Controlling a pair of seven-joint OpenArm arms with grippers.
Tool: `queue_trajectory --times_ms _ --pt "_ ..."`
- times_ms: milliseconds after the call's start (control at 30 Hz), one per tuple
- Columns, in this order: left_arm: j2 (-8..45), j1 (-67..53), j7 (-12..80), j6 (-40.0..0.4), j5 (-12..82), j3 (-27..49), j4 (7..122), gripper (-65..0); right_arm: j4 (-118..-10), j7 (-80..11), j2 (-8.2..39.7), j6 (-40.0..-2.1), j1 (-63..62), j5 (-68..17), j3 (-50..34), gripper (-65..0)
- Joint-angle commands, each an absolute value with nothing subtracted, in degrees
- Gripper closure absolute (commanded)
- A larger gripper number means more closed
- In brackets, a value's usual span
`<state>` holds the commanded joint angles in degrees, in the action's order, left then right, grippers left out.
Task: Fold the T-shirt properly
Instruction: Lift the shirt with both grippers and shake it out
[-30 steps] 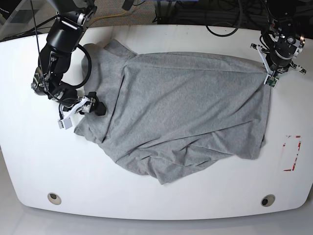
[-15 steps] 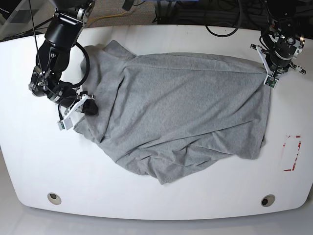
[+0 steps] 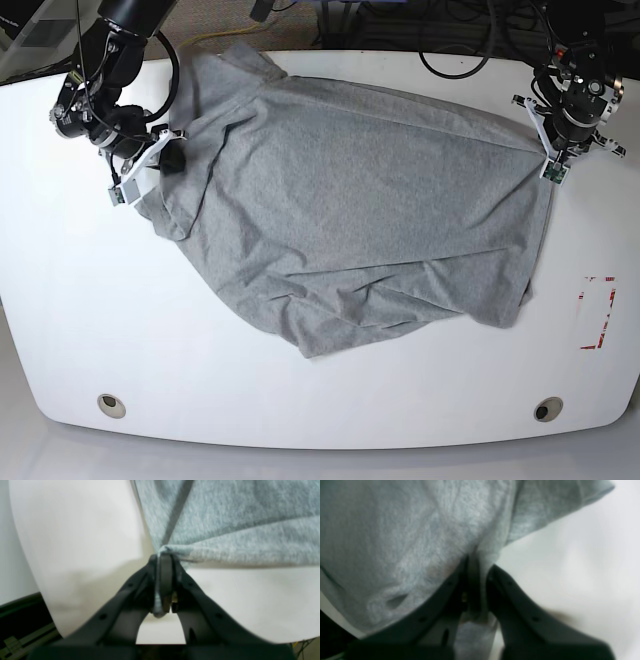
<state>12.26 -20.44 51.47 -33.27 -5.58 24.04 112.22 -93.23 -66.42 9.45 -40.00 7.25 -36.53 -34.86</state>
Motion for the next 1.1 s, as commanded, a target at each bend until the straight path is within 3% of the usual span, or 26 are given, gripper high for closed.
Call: queue_trajectory --times_ms 100,333,767,933,1100 --pt "12.26 -20.26 51.47 -33.27 -5.58 24.04 111.96 0.0 -94.55 -66.42 9.36 -40.0 8.75 -36.62 -34.95 -20.9" --pt "12.26 -18.51 51.47 -33.27 -5.67 24.04 111.87 0.0 -98.95 -66.59 9.19 -40.0 10.42 -36.62 -34.95 -25.2" --pt "12.26 -18.42 51.47 -33.27 -5.67 24.04 111.87 0.0 -99.74 -66.42 6.55 -40.0 8.57 -36.0 -34.68 -24.4" --pt "12.26 -18.42 51.47 -33.27 -5.67 23.96 111.87 0.0 -95.78 -66.24 6.37 -40.0 6.9 -35.91 -34.59 -17.6" --pt "12.26 -18.33 51.47 -33.27 -5.67 23.43 111.87 0.0 -92.35 -66.24 6.46 -40.0 5.93 -36.09 -34.59 -16.0"
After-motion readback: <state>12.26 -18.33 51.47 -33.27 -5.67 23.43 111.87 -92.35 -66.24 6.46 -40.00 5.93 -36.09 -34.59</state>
